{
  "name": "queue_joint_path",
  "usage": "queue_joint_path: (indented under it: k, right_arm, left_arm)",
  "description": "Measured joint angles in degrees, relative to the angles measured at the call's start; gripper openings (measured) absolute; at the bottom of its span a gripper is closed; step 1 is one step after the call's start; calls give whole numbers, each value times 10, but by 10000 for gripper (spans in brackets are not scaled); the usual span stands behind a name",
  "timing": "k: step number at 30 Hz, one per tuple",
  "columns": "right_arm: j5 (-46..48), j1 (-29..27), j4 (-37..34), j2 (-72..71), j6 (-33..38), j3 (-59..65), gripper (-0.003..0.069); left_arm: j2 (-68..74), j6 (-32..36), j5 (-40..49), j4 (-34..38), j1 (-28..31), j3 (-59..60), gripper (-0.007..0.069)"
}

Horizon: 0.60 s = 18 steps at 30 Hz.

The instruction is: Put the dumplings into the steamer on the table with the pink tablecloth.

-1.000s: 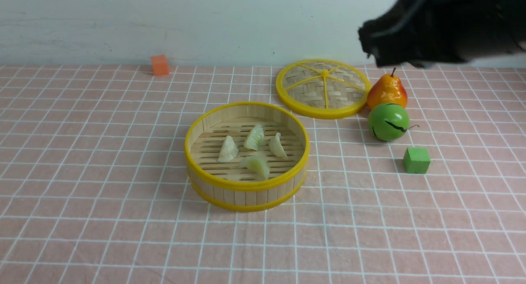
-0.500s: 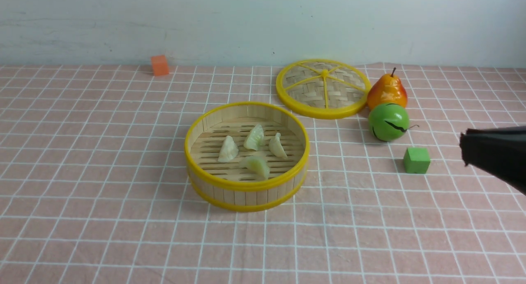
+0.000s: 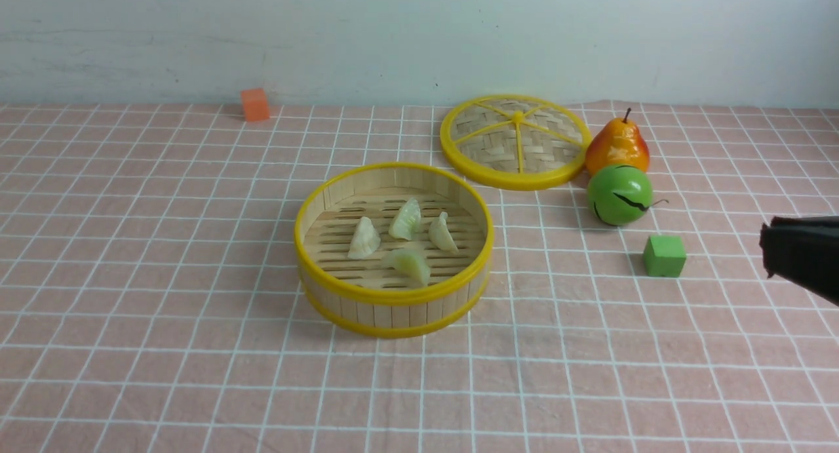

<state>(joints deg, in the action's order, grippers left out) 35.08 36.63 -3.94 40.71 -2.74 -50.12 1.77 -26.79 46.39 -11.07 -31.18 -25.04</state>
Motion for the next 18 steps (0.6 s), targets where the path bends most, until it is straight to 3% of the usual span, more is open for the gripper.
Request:
queue_joint_path:
  k: [5,8,14,17,18]
  right_arm:
    - [-18,0,9,-4,0,10,-15]
    - [-94,-13,25,-28,0,63,-20]
    - [-308,-128,-13,-134,0,259,-20]
    - [-351,-214,-15,-217,-1,363,-20]
    - [-351,-219,-14,-222,-1,369,-20]
  left_arm:
    - [0,0,0,0,0,0,62]
    - [0,0,0,0,0,0,65]
    - [0,0,0,0,0,0,67]
    - [0,0,0,0,0,0,67]
    - [0,0,0,0,0,0,67]
